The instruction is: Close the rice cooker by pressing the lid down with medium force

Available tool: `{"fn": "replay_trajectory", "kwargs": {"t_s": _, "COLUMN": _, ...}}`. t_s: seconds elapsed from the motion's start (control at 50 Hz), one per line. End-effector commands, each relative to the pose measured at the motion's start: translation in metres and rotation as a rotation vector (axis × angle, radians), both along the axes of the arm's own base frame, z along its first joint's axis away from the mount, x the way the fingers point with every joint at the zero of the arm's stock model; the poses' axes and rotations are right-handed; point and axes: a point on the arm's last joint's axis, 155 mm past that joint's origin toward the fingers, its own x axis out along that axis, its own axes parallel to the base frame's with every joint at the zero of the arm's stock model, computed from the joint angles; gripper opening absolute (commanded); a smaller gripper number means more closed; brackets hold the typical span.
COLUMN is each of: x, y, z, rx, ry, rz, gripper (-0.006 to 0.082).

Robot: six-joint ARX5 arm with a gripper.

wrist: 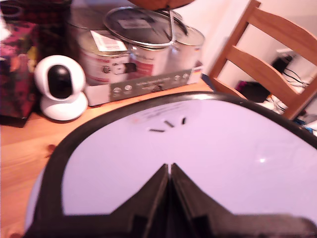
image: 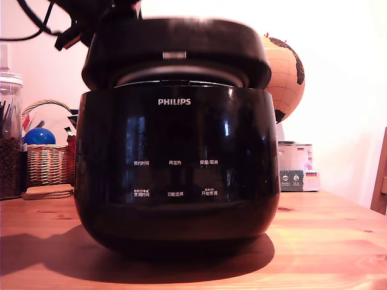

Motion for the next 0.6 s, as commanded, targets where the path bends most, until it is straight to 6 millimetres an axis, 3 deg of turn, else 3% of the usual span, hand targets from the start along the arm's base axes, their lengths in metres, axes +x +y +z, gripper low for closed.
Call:
{"fn": "replay_trajectory", "kwargs": {"t_s": 0.0, "x": -0.007, "y": 0.0, "z": -0.027, "rx": 0.05, "ry": 0.024, "rz": -0.008, "gripper": -0.0024}}
{"fn": "replay_trajectory", "kwargs": {"t_s": 0.58, "x": -0.025, "y": -0.001, "z": -0.053, "rx": 0.129, "ry": -0.075, "rz": 0.024, "gripper": -0.0024}}
